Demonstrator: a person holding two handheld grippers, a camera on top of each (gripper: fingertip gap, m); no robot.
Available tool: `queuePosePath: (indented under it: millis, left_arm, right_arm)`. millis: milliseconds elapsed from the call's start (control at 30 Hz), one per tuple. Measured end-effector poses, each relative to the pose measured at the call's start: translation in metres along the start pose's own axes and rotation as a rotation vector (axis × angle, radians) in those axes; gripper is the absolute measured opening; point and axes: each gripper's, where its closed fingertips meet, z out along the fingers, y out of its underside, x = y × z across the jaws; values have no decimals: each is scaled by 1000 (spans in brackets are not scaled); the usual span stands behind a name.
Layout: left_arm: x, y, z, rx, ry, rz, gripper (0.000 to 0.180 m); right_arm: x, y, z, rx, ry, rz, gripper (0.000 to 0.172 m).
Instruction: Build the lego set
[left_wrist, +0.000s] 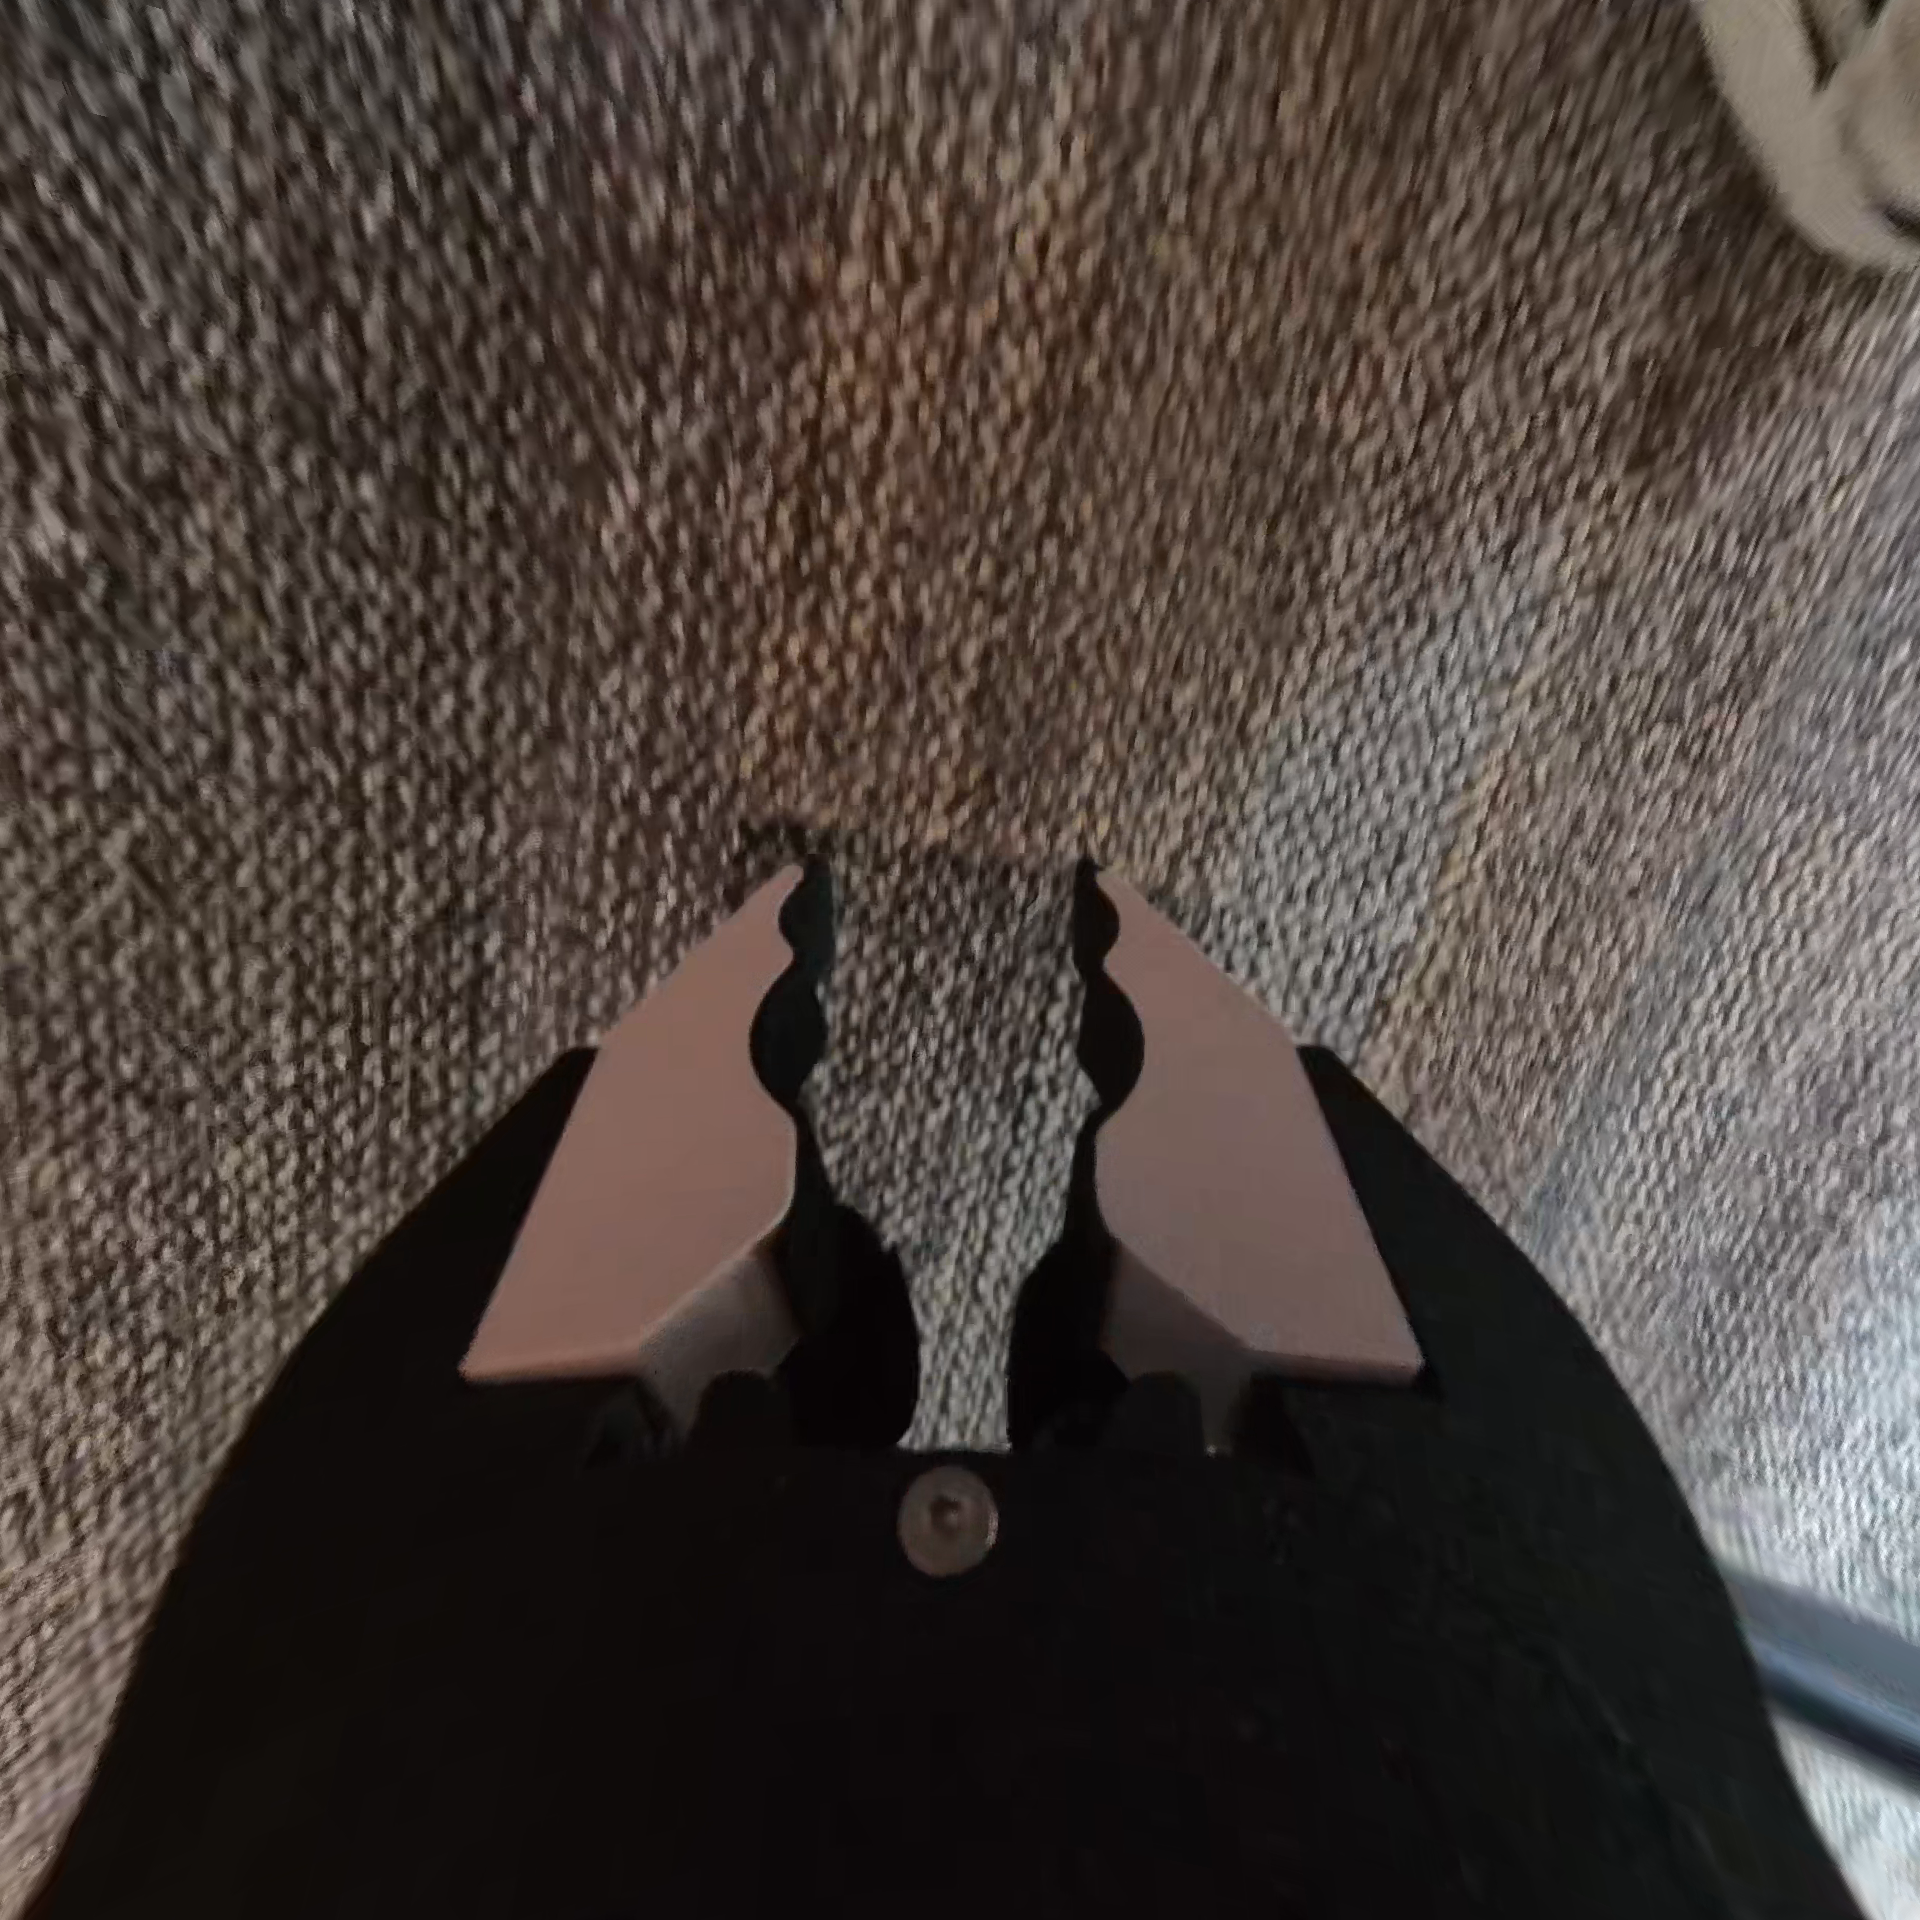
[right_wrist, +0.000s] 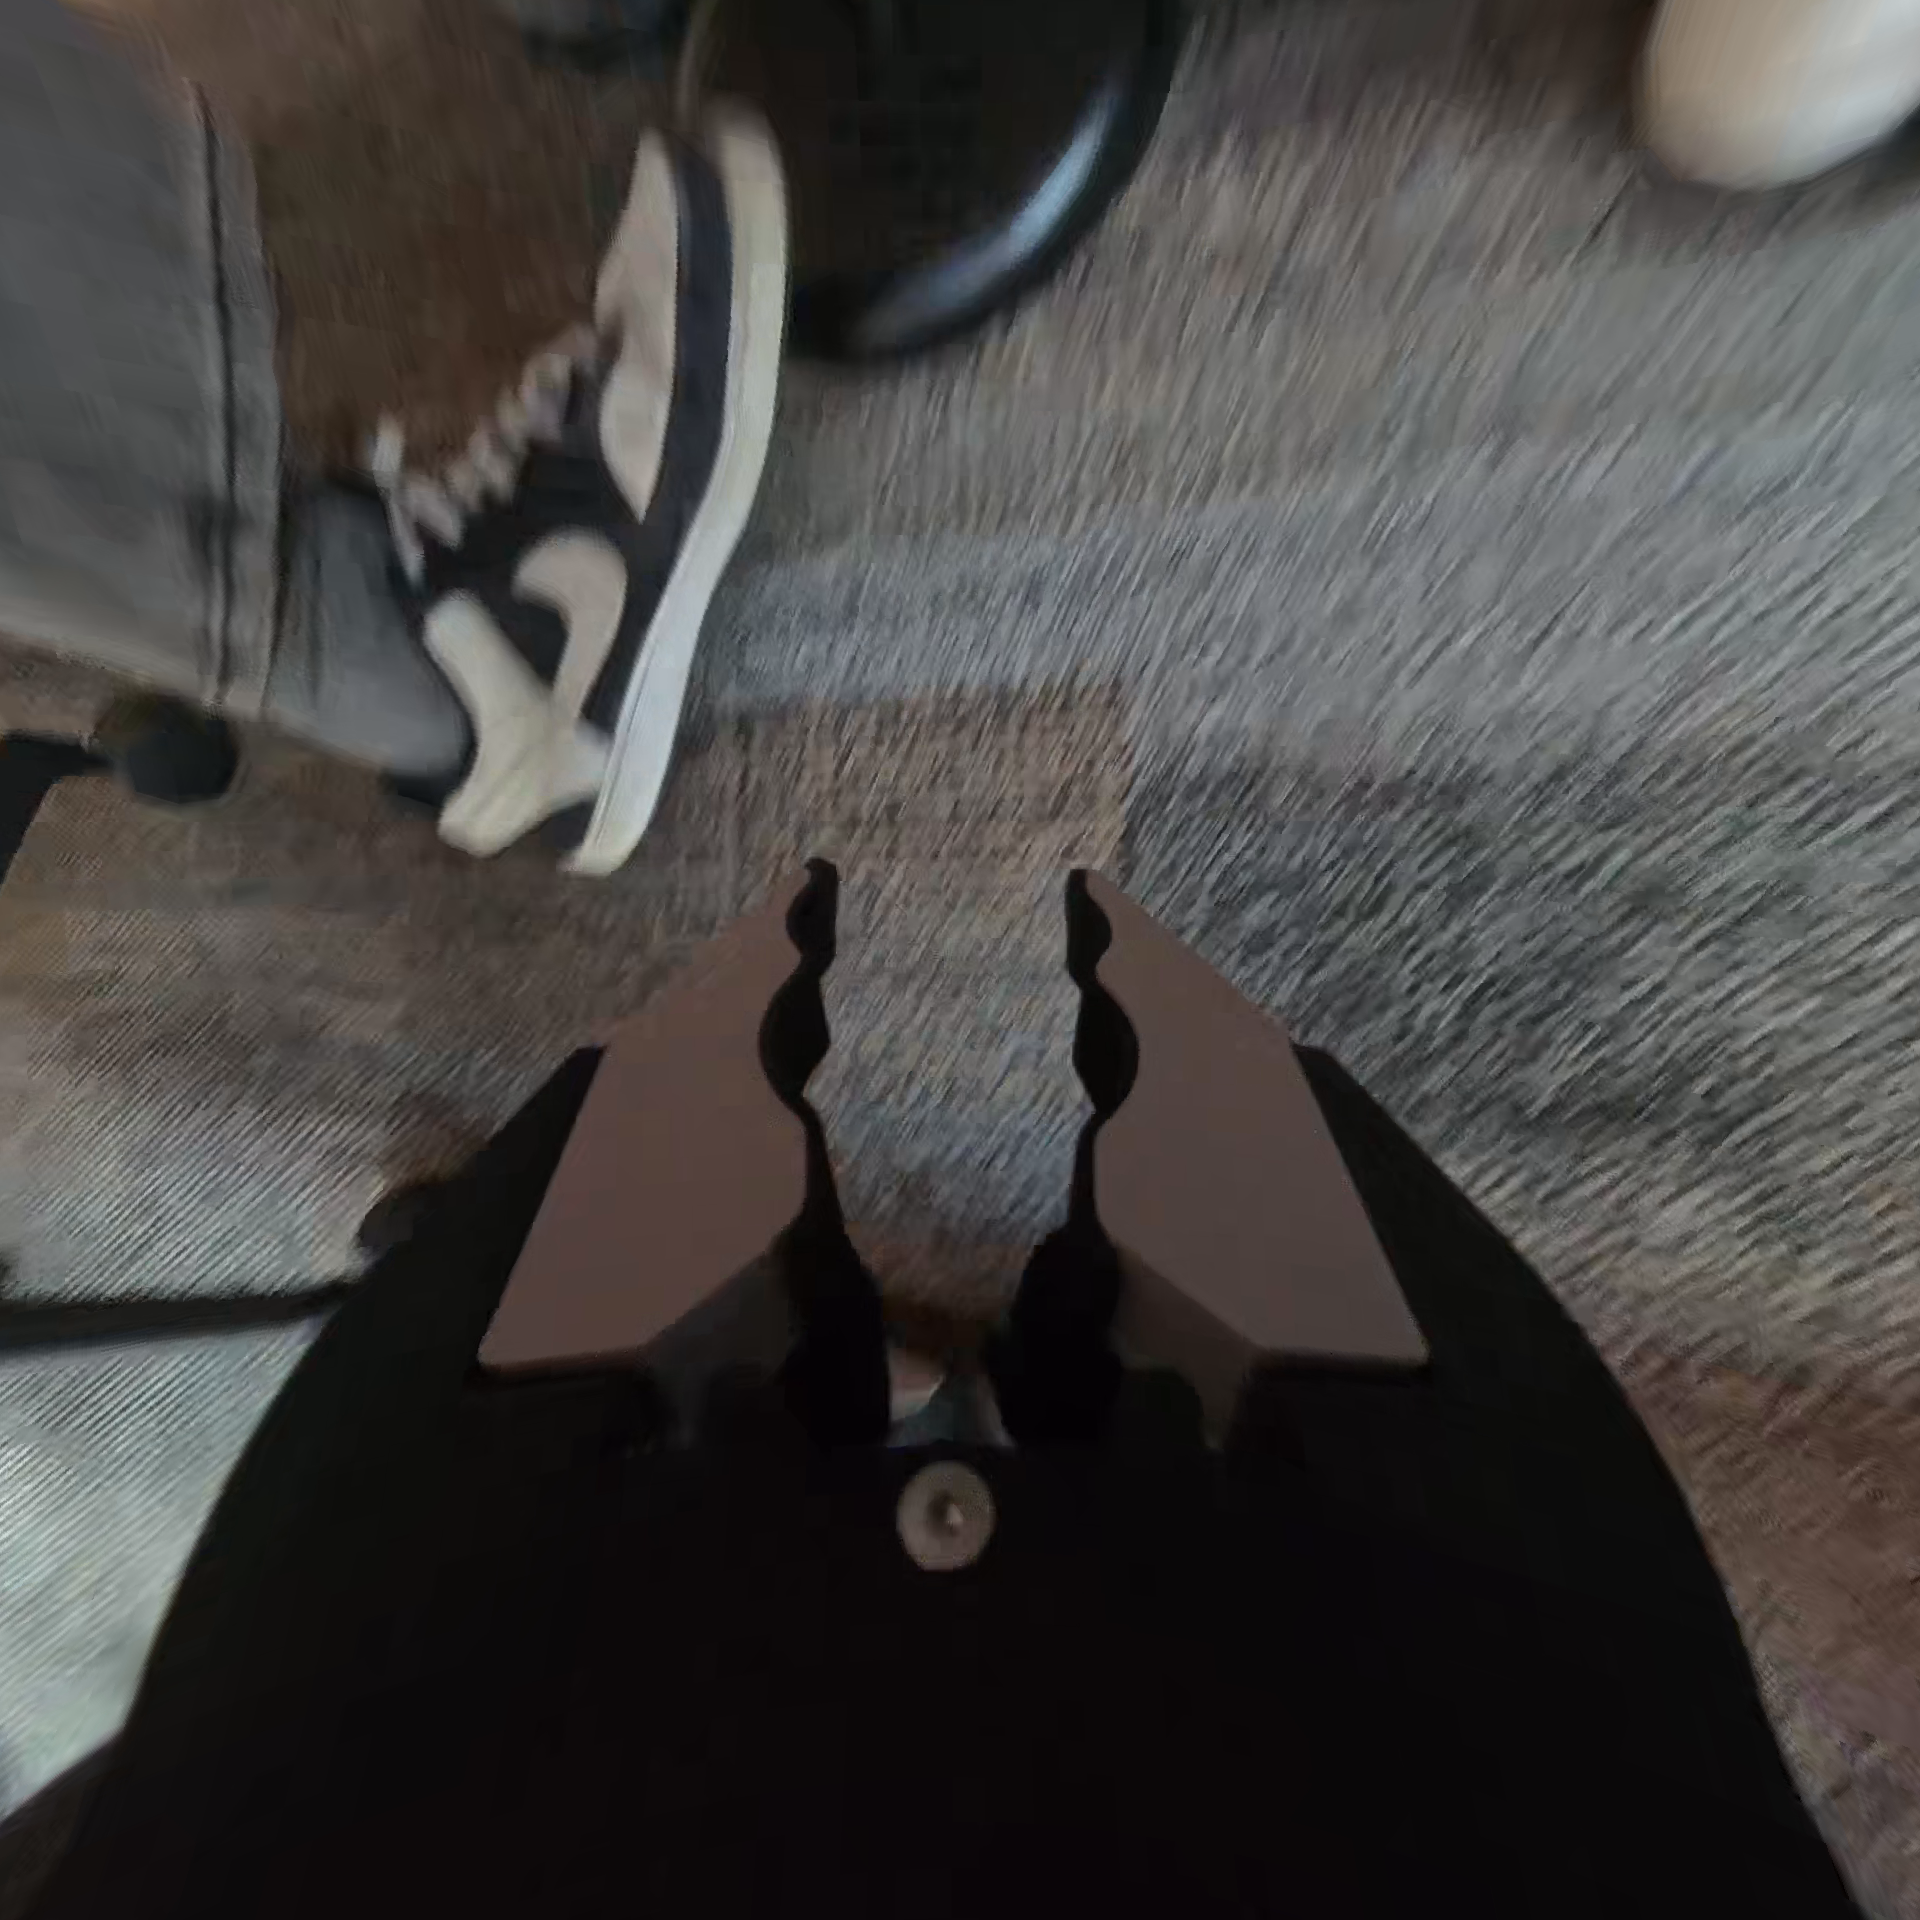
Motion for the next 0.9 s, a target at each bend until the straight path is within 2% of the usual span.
queuePosePath:
  millis: [33,133,200,267,333,400,500,567,733,900]
  left_arm:
    - [2,-15,5,20,0,0,45]
    - [12,-65,16,93,7,20,45]
    - [16,-96,20,136,5,33,45]
    - [19,-123,24,176,6,27,45]
    - [21,-144,27,204,9,3,44]
    - [24,-158,30,225,20,-24,44]
    - [31,-164,33,231,26,-22,44]
    - [36,-162,34,228,25,7,44]
    - [37,-148,34,208,17,33,42]
    - [31,-144,37,209,21,-29,41]
  right_arm:
    - [17,-29,2,75,26,-31,42]
    - [68,-126,12,296,83,-102,45]
    - [110,-190,13,413,187,-102,43]
    - [137,-246,10,548,221,-79,44]
    - [156,-285,8,633,232,-50,44]
    - [167,-309,11,668,250,-46,42]
    - [175,-315,41,550,215,-67,40]
    - [183,-312,48,488,274,-122,19]
    - [183,-302,44,373,298,-175,16]
    - [161,-262,35,262,364,-362,15]
